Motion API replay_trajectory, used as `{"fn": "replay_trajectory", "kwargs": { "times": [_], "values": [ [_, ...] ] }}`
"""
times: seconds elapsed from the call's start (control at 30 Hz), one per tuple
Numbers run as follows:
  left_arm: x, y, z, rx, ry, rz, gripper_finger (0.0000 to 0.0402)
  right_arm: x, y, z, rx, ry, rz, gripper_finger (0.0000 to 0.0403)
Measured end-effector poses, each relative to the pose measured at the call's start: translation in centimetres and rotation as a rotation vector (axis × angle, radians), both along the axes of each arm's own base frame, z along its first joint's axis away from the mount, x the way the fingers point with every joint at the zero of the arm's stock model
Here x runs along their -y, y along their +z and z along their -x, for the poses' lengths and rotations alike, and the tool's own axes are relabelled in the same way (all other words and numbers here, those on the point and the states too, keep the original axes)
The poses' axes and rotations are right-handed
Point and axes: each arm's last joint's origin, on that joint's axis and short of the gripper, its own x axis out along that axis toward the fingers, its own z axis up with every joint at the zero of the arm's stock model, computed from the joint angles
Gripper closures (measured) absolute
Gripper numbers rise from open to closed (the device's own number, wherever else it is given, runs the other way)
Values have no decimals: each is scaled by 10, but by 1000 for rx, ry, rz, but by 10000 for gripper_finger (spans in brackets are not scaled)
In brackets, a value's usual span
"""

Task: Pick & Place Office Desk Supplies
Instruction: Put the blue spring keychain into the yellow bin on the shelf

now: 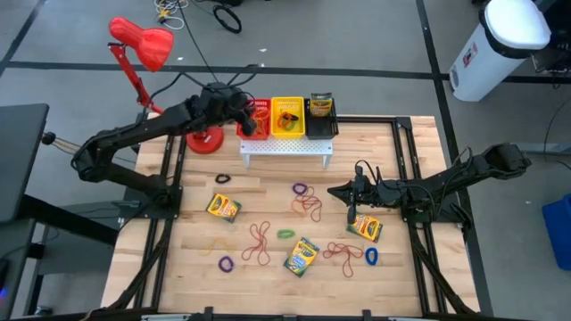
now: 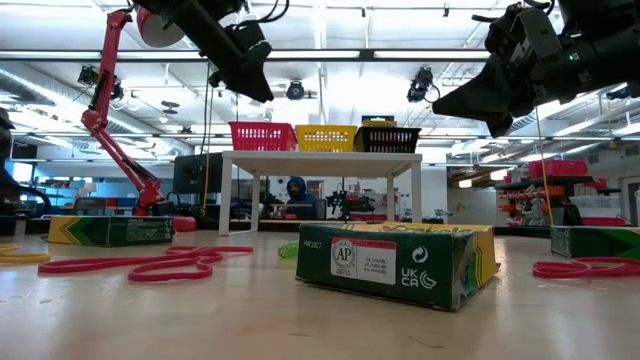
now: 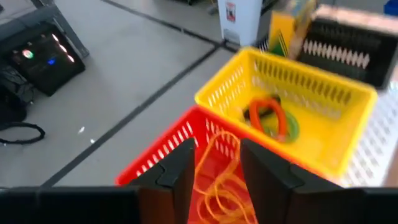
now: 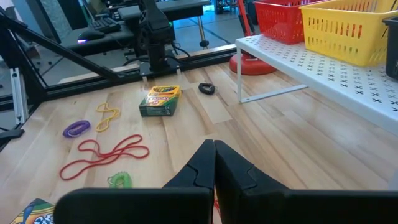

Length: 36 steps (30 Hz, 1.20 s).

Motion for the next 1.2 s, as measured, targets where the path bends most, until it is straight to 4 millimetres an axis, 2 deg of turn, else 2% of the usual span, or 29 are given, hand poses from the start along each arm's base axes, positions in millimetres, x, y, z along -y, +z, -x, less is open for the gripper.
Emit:
{"fn": "replay_trajectory", "kwargs": {
  "times": [0.17,0.3,0.6,0.7,0.83,0.97,1.2],
  "values": [
    [3,-9,6,-120,17,38,266,0,0,0,0,0,0,397],
    [15,-9,7,-185,17,8,286,0,0,0,0,-1,0,397],
    [75,19,9,-49,-282,-17,383,0,0,0,-4,0,1,397],
    [97,20,7,1,-375,-32,395,0,0,0,-4,0,1,397],
    [125,-4,4,116,-522,-50,389,0,0,0,-4,0,1,397],
    [147,-43,4,250,-640,-31,387,0,0,0,0,0,-2,397],
    [172,-102,21,522,-731,-7,390,-3,0,0,10,66,-120,397]
  ]
}}
